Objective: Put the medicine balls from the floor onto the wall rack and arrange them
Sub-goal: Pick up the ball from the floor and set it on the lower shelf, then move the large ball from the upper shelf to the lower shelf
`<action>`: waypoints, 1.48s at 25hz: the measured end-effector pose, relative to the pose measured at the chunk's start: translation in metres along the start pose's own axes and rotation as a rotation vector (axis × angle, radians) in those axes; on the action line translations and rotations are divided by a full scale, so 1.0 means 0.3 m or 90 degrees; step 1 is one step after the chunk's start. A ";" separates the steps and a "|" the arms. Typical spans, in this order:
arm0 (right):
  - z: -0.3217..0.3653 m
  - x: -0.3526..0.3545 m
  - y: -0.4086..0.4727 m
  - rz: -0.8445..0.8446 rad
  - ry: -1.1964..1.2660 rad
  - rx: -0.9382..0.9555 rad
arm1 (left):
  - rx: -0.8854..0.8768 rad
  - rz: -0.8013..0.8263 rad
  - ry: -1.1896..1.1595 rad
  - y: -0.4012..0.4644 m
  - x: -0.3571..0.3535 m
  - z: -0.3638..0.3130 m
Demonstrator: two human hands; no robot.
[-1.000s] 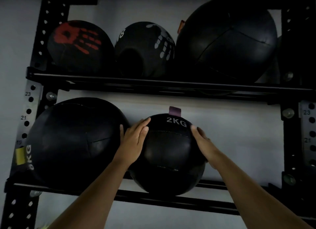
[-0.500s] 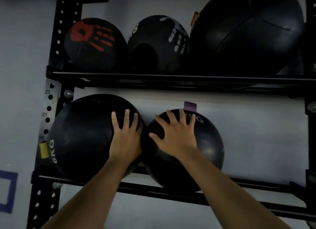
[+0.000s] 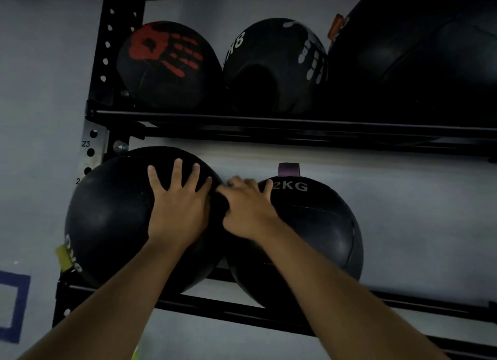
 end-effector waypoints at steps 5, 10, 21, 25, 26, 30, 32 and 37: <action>-0.412 0.159 -0.202 -0.098 -0.025 -0.341 | -0.049 -0.093 -0.133 -0.015 0.057 -0.081; -0.416 0.106 -0.214 -0.131 0.022 -0.332 | -0.030 0.106 -0.758 -0.038 0.108 -0.357; -0.525 0.547 -0.371 -0.248 0.077 -0.065 | -0.155 -0.035 -0.533 0.137 0.414 -0.392; -0.632 0.948 -0.432 -0.490 -0.054 0.002 | -0.152 -0.202 -0.485 0.345 0.769 -0.495; -0.674 1.030 -0.438 -0.508 -0.092 -0.004 | -0.141 -0.226 -0.465 0.402 0.843 -0.519; -0.880 1.277 -0.447 -0.551 -0.142 -0.089 | -0.065 -0.247 -0.384 0.597 1.030 -0.555; -0.977 1.343 -0.430 -0.542 -0.129 -0.126 | 0.002 -0.235 -0.425 0.673 1.068 -0.539; -1.089 1.403 -0.334 -0.522 -0.046 -0.142 | 0.127 -0.158 -0.532 0.814 1.069 -0.533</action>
Point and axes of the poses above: each hand's wrist, its own y-axis towards the middle knuckle, its own x-axis out of the back of the hand, z = x × y, the point moved 6 cm from there along y, towards the middle knuckle, and after that the axes turned 7 degrees about y, right-handed, at the moved point
